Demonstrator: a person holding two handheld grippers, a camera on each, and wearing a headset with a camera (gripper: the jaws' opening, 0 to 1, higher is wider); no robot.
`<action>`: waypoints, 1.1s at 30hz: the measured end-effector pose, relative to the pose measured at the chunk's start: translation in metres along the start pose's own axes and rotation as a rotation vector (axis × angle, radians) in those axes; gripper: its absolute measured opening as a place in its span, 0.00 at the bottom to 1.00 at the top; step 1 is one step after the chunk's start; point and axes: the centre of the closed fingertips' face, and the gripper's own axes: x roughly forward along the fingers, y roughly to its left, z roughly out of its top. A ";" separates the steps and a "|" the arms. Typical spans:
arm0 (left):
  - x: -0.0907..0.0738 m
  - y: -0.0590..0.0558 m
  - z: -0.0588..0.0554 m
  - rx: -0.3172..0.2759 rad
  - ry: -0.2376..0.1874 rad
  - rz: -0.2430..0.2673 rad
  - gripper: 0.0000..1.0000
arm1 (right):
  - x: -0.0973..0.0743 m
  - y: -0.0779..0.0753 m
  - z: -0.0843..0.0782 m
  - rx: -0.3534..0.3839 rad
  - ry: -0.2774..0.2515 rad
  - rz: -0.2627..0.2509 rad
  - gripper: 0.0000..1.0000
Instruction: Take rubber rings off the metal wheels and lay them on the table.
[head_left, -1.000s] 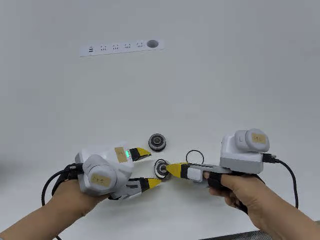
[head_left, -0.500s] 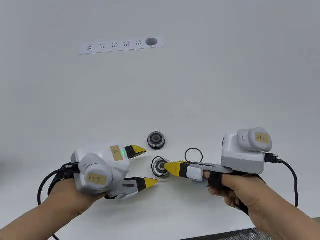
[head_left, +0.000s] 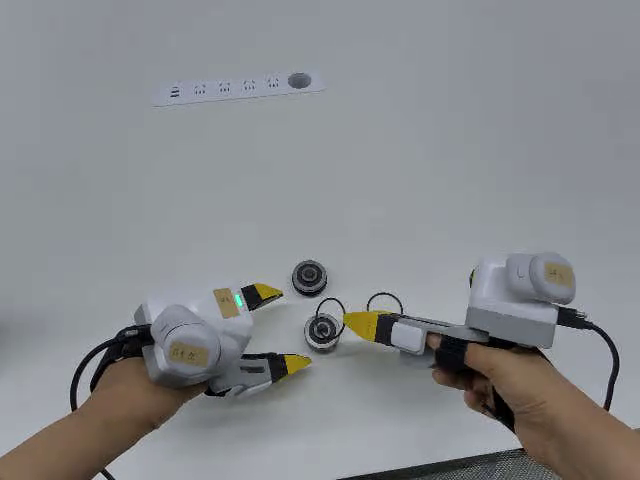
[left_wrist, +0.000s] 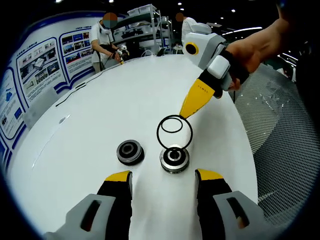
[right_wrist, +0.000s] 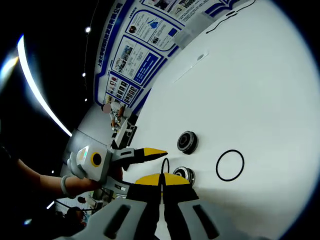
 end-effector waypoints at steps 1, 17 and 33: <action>0.000 0.000 0.000 0.001 -0.001 0.001 0.53 | -0.001 -0.002 0.001 0.003 -0.005 -0.006 0.02; -0.002 -0.002 -0.004 -0.013 0.005 0.001 0.54 | -0.023 -0.046 0.015 0.048 -0.077 -0.130 0.02; -0.003 -0.004 -0.004 -0.015 0.008 -0.003 0.52 | -0.023 -0.072 0.010 0.051 -0.060 -0.219 0.02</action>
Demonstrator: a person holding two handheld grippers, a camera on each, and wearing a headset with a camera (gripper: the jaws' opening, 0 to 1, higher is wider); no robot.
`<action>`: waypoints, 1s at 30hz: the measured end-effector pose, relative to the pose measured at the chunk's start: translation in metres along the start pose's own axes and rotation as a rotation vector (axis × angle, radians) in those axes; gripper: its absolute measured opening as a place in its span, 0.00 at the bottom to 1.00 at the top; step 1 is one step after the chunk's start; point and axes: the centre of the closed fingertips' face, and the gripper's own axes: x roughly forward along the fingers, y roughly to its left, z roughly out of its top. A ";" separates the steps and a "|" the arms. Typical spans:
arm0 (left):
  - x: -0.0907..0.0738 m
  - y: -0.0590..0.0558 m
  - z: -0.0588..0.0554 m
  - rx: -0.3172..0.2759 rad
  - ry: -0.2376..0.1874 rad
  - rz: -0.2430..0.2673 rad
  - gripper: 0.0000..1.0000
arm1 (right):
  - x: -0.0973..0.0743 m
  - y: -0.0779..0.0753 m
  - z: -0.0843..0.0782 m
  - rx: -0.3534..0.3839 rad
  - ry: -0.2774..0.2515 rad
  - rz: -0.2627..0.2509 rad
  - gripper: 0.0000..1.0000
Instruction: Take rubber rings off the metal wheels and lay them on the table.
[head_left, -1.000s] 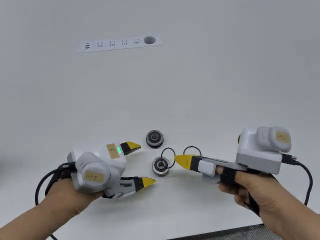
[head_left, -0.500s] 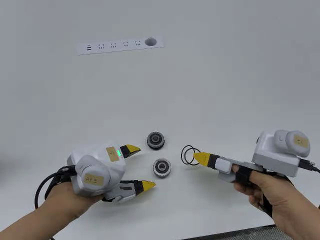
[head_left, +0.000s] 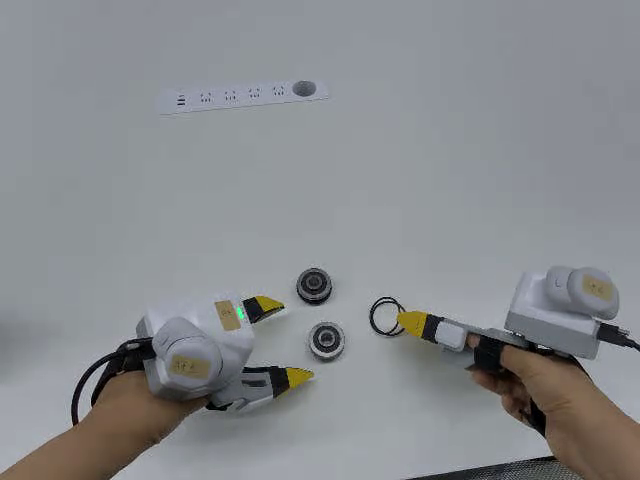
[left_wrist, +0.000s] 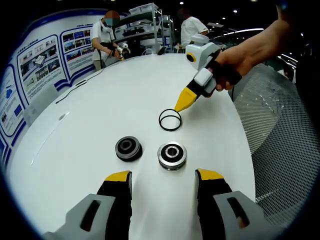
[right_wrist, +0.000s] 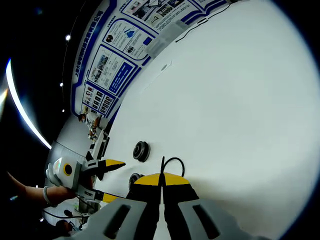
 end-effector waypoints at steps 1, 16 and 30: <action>0.000 0.000 0.000 0.002 0.002 0.000 0.52 | 0.000 -0.002 0.000 -0.008 0.003 -0.009 0.02; 0.000 0.000 0.000 0.003 0.006 -0.002 0.51 | 0.001 -0.010 -0.002 -0.154 0.027 -0.075 0.11; -0.001 0.005 0.000 0.005 0.002 0.013 0.51 | -0.001 -0.004 0.002 -0.211 0.024 -0.074 0.17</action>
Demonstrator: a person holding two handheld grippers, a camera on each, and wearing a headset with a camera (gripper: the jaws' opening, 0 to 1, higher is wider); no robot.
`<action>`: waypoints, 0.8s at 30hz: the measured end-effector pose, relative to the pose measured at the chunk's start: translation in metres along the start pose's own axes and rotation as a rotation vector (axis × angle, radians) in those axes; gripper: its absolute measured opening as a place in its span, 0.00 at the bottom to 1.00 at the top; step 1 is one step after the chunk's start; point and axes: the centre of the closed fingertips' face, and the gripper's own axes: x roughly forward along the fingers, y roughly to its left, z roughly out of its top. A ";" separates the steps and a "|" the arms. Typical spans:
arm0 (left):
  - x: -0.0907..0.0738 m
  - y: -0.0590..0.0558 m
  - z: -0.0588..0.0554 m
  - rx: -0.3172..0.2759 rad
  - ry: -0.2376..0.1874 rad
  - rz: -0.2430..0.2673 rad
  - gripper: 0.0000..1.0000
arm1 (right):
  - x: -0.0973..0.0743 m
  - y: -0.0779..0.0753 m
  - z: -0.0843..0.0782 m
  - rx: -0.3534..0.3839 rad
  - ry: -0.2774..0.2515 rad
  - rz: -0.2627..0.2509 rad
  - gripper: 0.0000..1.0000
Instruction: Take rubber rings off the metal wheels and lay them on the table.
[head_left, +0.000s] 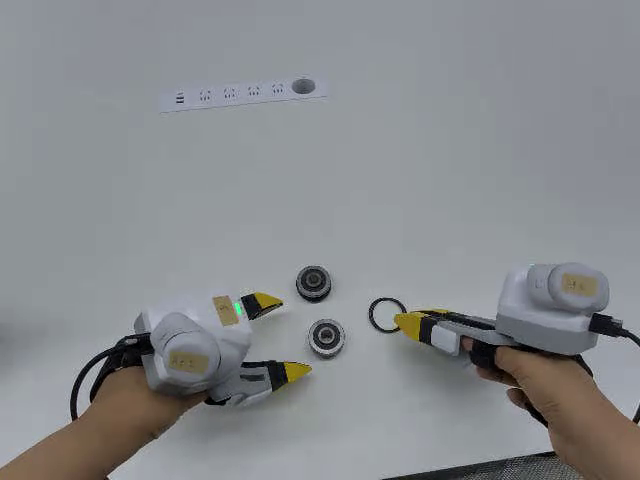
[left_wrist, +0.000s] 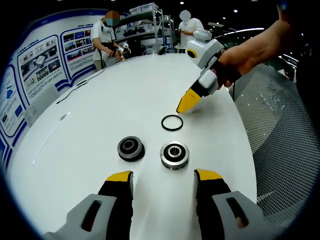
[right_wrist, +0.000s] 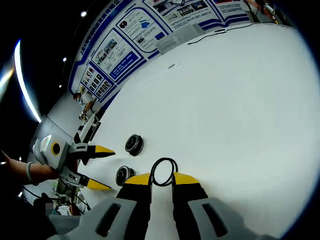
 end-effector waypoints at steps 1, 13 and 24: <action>0.000 0.001 0.000 -0.001 -0.001 0.003 0.51 | 0.000 0.001 0.001 0.001 -0.002 0.002 0.17; 0.002 0.025 0.012 -0.026 -0.024 0.059 0.49 | 0.005 0.016 0.007 0.001 -0.014 0.045 0.16; 0.010 0.041 0.026 -0.005 -0.032 0.076 0.41 | 0.009 0.028 0.008 0.016 -0.019 0.093 0.22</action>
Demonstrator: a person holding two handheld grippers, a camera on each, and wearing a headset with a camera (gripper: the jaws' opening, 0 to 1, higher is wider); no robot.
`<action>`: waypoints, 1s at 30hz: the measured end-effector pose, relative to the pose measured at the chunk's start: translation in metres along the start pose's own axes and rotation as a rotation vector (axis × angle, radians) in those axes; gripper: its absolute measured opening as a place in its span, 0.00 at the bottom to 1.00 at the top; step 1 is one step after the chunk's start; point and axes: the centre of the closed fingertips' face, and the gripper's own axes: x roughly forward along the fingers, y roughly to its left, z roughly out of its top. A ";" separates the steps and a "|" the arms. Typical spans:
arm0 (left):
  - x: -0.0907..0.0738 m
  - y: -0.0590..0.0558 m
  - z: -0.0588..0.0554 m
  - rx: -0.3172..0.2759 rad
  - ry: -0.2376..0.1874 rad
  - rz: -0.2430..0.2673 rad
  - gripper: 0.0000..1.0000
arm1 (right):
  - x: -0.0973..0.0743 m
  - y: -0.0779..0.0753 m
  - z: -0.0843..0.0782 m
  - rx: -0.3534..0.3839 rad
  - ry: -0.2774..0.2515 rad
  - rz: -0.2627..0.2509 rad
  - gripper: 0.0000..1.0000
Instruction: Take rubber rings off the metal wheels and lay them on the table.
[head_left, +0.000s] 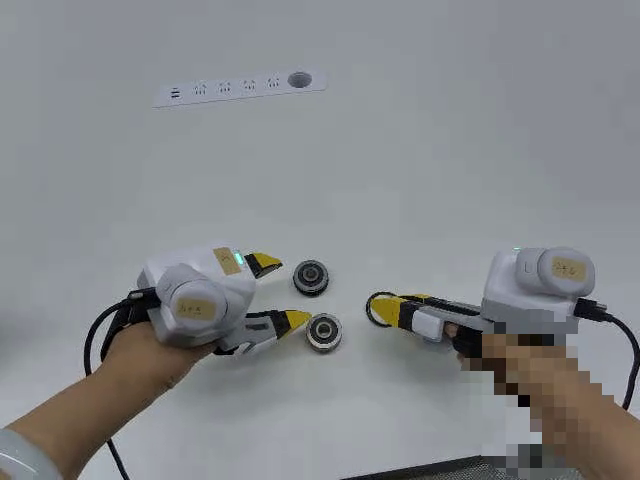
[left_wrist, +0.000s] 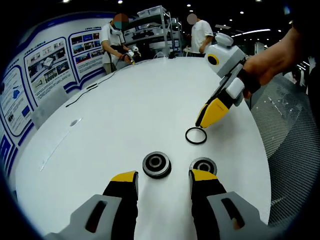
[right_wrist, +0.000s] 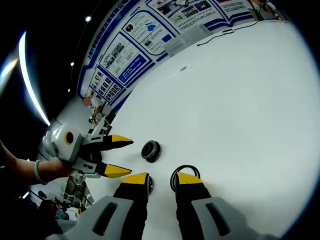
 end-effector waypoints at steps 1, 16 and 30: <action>0.001 0.001 0.001 0.002 -0.001 -0.001 0.40 | 0.000 0.001 0.000 0.001 0.001 0.003 0.23; 0.016 0.008 0.011 0.028 0.009 -0.023 0.30 | 0.005 0.015 0.002 0.013 -0.001 0.050 0.29; 0.028 0.007 0.008 0.043 0.043 -0.051 0.23 | 0.003 0.015 0.006 0.021 -0.013 0.057 0.27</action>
